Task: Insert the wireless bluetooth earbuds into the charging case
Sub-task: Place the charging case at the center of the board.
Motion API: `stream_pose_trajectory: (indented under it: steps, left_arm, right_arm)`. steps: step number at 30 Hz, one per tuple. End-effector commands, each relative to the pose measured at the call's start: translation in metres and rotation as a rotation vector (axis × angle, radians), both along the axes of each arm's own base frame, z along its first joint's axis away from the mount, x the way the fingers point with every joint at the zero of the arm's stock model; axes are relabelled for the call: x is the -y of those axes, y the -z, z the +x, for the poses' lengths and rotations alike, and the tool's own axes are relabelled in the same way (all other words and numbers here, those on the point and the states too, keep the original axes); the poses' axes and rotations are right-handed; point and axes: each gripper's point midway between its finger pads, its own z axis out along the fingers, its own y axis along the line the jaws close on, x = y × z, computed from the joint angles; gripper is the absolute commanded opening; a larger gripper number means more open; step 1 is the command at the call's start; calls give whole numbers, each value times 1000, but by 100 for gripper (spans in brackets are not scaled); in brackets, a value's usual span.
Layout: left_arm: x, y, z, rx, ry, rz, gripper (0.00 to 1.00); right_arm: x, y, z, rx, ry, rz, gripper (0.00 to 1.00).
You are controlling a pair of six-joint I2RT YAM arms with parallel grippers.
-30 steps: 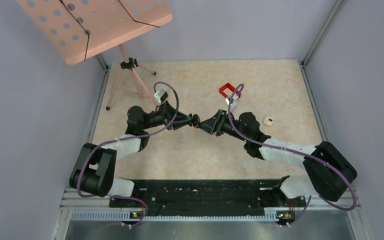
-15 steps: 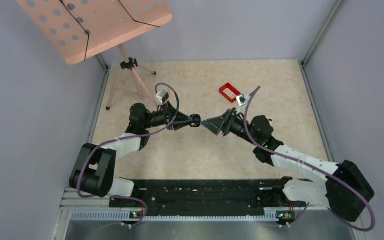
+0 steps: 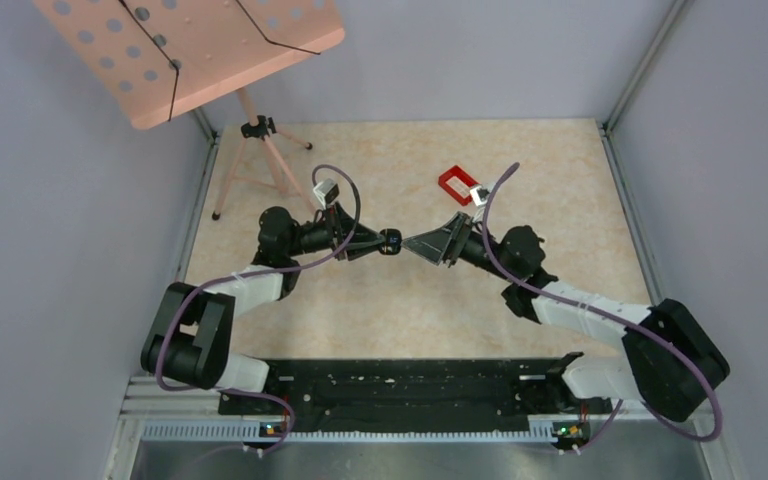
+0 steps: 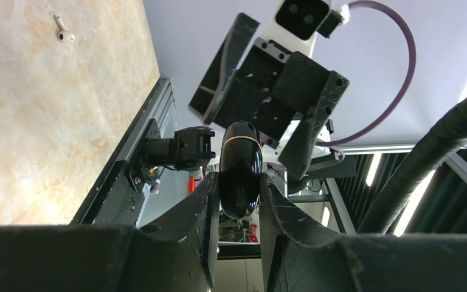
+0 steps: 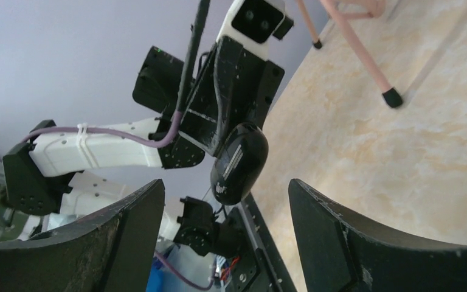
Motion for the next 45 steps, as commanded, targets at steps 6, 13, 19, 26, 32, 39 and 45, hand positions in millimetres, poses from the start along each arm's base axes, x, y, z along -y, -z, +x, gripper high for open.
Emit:
stream_pose_trajectory:
  steps: [6,13,19,26,32,39,45]
  left_arm:
    - [1,-22,0,104,14,-38,0]
    - [3,-22,0,110,16,-36,0]
    - [3,-26,0,121,20,-40,0]
    - [4,-21,0,104,22,-34,0]
    - [4,-22,0,104,22,-35,0]
    - [3,-24,-1,108,22,-34,0]
    - [3,-22,-2,111,7,6,39]
  right_arm:
    - [-15,-28,-20,52,-194,150,68]
    - [-25,-18,-11,6,-210,131,63]
    - [-29,-13,-5,-15,-211,145,56]
    - [-33,-12,0,-21,-211,149,46]
    - [-33,-14,2,-23,-204,156,44]
    - [-33,-12,2,-32,-203,148,1]
    - [-30,-2,3,-47,-179,113,0]
